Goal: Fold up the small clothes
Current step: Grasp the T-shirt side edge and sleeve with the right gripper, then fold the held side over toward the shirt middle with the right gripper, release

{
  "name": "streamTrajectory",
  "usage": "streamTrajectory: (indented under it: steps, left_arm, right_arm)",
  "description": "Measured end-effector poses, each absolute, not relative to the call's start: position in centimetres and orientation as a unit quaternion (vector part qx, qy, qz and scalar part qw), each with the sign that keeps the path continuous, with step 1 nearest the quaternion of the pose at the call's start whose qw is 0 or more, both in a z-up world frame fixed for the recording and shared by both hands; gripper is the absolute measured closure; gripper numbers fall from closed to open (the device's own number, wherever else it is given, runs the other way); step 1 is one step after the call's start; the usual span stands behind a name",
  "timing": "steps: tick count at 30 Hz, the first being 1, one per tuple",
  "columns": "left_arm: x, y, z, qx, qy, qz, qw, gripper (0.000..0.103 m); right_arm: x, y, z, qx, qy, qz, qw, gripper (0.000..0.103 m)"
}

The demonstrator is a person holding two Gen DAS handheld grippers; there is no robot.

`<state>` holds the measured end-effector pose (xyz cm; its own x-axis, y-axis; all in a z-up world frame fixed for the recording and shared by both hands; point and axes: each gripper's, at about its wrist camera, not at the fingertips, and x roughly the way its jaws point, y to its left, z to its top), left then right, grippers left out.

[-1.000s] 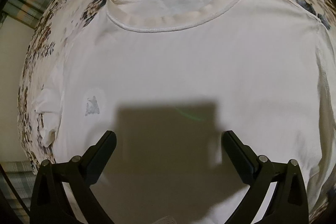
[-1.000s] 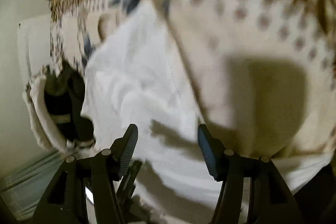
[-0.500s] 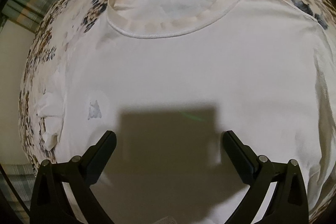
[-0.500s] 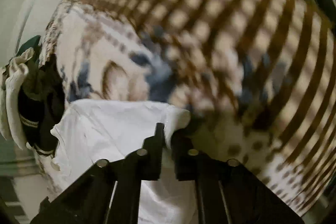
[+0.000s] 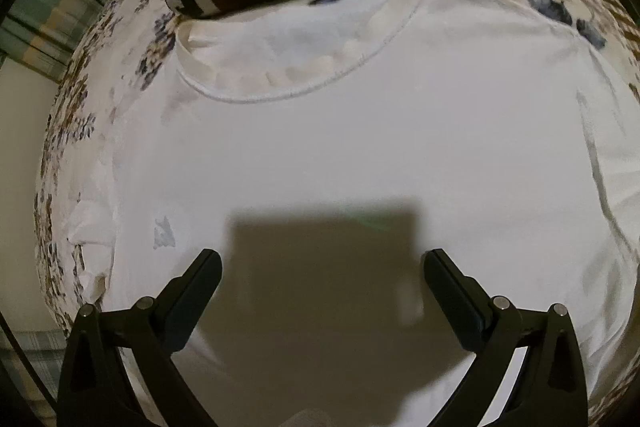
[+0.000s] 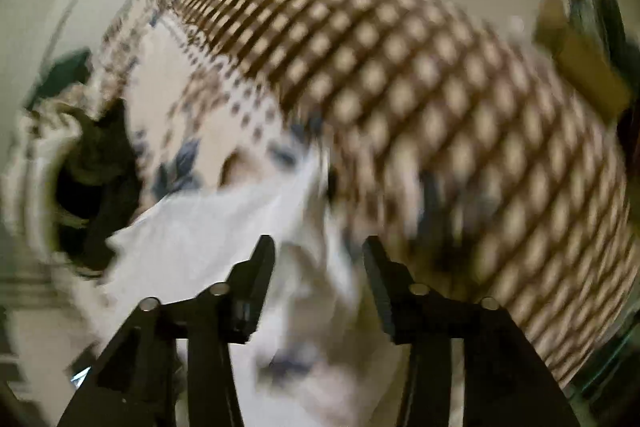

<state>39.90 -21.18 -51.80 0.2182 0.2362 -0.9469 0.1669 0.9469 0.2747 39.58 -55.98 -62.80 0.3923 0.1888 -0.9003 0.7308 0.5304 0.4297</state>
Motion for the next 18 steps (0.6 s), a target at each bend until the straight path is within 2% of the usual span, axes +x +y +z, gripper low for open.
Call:
streamTrajectory:
  steps: [4, 7, 10, 13, 14, 15, 16, 18]
  left_arm:
    - [39.5, -20.6, -52.9, 0.157, 0.639, 0.027, 0.753, 0.000]
    - [39.5, -20.3, -53.2, 0.145, 0.645, 0.028, 0.750, 0.000]
    - [39.7, -19.9, -53.3, 0.135, 0.651, 0.026, 0.747, 0.000]
    - [39.7, -19.6, -53.1, 0.132, 0.650, 0.029, 0.748, 0.000]
    - [39.7, -19.6, -53.0, 0.130, 0.650, 0.030, 0.748, 0.000]
    - [39.7, -19.5, -52.9, 0.128, 0.650, 0.031, 0.748, 0.000]
    - [39.6, -19.2, -52.7, 0.126, 0.650, 0.033, 0.749, 0.000]
    - [39.7, -18.8, -52.4, 0.120, 0.650, 0.035, 0.750, 0.000]
  right_arm:
    - [34.4, -52.1, -66.7, 0.589, 0.484, -0.153, 0.629, 0.050]
    - [33.6, -50.4, -71.1, 0.673, 0.426, -0.149, 0.587, 0.050]
    - [33.4, -50.4, -73.3, 0.707, 0.371, -0.174, 0.576, 0.049]
    - [32.7, -50.5, -73.2, 0.718, 0.331, -0.193, 0.581, 0.051]
    - [32.3, -50.5, -72.8, 0.716, 0.317, -0.198, 0.589, 0.055]
    - [32.0, -50.6, -72.0, 0.705, 0.315, -0.209, 0.600, 0.080]
    - [31.9, -50.7, -71.5, 0.696, 0.317, -0.214, 0.609, 0.095]
    - [31.5, -51.0, -70.1, 0.674, 0.318, -0.224, 0.629, 0.096]
